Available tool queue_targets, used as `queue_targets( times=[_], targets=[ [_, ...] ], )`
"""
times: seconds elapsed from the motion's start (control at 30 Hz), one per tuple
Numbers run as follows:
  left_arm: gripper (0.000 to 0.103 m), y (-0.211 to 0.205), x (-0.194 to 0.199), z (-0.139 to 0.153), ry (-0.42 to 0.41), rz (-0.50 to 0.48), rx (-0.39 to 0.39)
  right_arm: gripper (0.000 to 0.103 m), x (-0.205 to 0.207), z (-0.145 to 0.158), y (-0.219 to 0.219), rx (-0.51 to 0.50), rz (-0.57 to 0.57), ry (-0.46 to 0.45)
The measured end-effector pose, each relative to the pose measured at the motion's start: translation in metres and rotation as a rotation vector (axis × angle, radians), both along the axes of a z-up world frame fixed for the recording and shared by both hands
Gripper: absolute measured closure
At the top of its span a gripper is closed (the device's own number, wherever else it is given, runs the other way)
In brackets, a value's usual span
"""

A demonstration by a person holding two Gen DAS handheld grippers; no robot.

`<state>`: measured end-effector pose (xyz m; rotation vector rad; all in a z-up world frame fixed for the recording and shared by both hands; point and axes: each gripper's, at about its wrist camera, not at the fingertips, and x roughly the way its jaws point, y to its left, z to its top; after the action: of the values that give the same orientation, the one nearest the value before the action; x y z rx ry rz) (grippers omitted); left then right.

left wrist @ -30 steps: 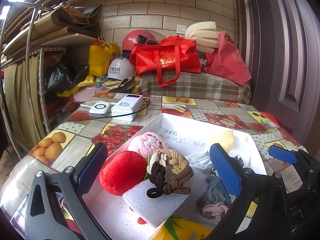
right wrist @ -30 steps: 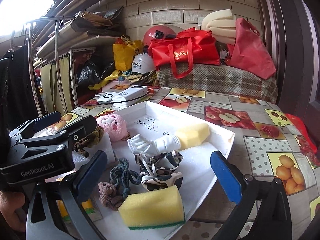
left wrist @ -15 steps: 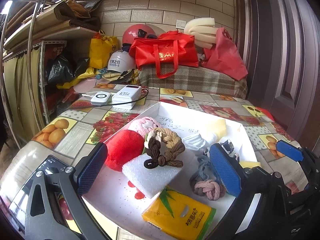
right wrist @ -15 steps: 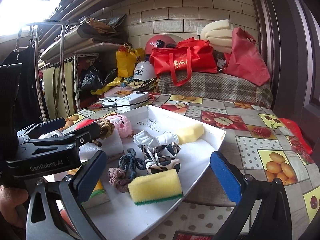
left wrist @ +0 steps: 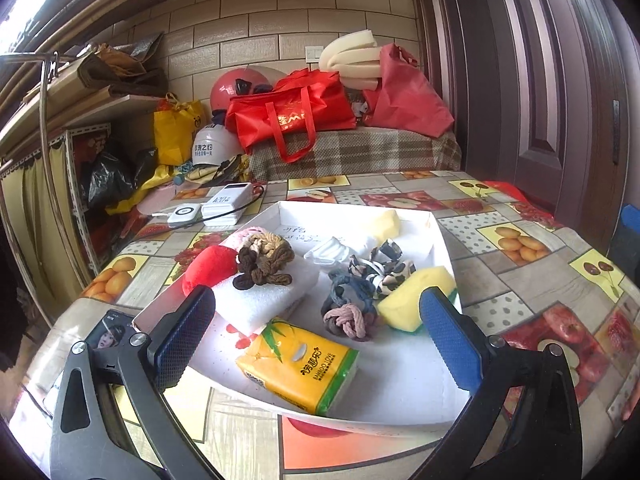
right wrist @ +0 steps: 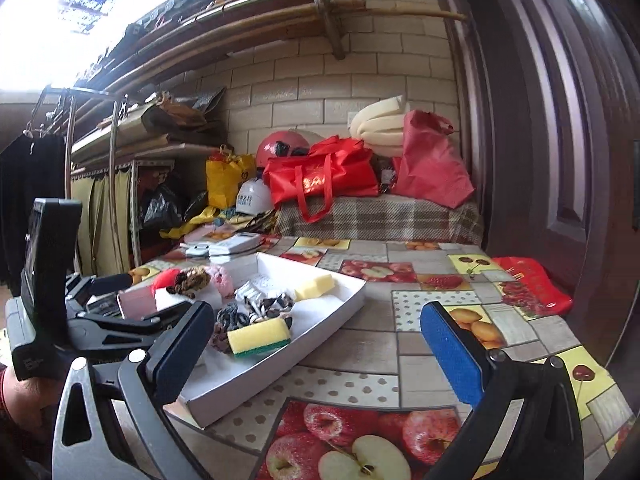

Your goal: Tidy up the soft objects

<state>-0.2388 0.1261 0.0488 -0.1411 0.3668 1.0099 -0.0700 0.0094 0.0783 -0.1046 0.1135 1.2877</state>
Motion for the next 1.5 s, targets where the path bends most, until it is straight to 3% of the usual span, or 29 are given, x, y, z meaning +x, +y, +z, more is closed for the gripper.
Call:
queue_targets(
  times=[0.07,0.17,0.23,0.37,0.53,0.8,1.0,1.5],
  targets=[
    [0.0,-0.015,0.003,0.001,0.019,0.021,0.041,0.0,0.006,0.003,-0.017,0.044,-0.07,0.027],
    [0.0,-0.032,0.008,0.004,0.053,0.065,0.083,0.0,0.02,-0.003,-0.02,-0.045,-0.108,0.093],
    [0.0,-0.037,0.008,0.005,0.058,0.075,0.071,0.0,0.028,-0.006,-0.02,-0.104,-0.146,0.12],
    [0.0,-0.04,0.009,0.003,0.071,0.097,0.022,0.0,0.038,-0.008,-0.035,-0.053,-0.176,0.167],
    [0.0,-0.046,0.015,0.003,0.124,0.142,0.032,0.0,0.035,-0.009,-0.035,-0.063,-0.192,0.155],
    [0.0,-0.031,0.007,0.018,0.084,0.117,-0.089,0.0,0.038,-0.009,-0.036,-0.062,-0.186,0.175],
    [0.0,-0.028,-0.001,0.043,0.074,0.168,-0.089,0.0,0.041,-0.01,-0.036,-0.065,-0.186,0.187],
    [0.0,-0.026,0.0,0.038,0.094,0.171,-0.138,0.0,0.039,-0.012,-0.035,-0.064,-0.183,0.187]
  ],
)
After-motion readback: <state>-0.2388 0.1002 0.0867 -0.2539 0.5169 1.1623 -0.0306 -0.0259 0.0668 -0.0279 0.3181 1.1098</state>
